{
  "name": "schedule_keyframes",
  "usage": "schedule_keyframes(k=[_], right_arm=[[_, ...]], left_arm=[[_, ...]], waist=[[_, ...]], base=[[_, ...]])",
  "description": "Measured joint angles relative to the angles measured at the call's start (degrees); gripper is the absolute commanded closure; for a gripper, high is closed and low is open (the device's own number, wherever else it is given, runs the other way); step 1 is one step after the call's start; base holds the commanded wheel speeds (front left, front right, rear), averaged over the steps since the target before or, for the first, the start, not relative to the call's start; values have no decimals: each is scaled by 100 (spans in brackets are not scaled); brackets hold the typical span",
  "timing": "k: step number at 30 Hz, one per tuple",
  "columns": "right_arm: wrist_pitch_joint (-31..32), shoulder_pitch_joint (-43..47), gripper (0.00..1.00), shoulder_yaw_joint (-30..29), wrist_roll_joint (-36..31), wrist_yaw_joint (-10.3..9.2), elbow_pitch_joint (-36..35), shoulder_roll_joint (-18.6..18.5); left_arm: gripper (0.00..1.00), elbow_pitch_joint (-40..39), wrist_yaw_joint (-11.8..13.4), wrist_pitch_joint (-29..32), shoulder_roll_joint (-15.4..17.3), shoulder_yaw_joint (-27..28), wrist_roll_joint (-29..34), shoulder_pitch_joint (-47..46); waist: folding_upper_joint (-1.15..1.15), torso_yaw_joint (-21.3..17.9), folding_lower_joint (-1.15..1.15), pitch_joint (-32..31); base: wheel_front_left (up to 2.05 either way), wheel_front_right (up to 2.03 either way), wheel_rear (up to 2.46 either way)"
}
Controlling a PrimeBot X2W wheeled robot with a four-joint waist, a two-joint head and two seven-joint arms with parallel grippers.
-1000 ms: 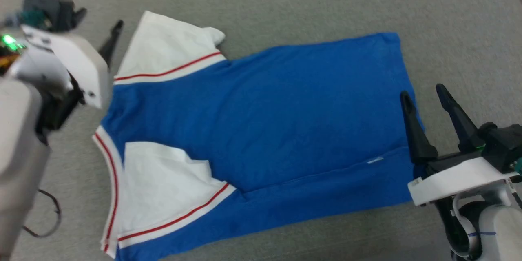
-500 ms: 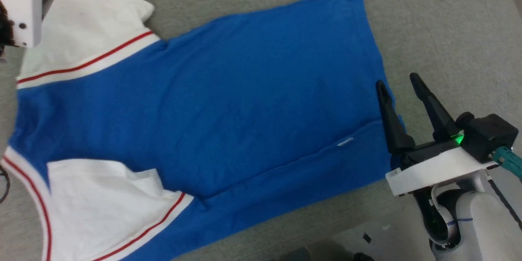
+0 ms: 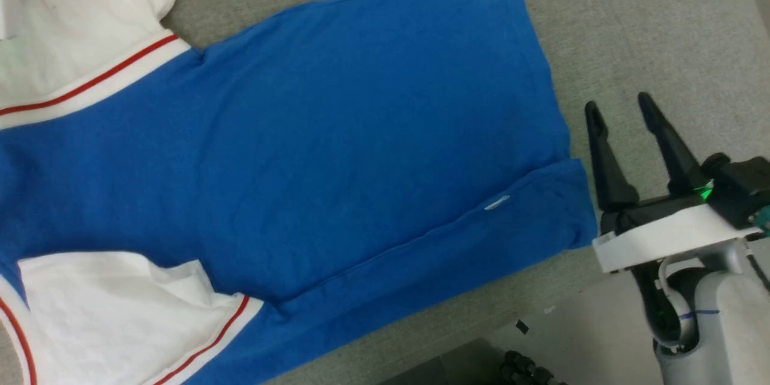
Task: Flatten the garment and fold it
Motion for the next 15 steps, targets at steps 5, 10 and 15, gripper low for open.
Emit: schedule_keyframes(k=[5, 10, 15], right_arm=[[73, -65, 0, -96, -5, 0, 8, -80], [349, -77, 0, -94, -29, 0, 22, -472], [973, -214, 0, -33, 164, 0, -2, -1054]], left_arm=[[100, -154, 3, -599, -49, -8, 3, 194], [100, -82, 30, -1724, -178, -97, 338, 498], [100, -133, 26, -2713, -400, -219, 490, 630]], waist=[[0, 92, 1, -63], [0, 222, 1, -274], [1, 483, 1, -523]], base=[[0, 0, 0], [0, 0, 0], [0, 0, 0]])
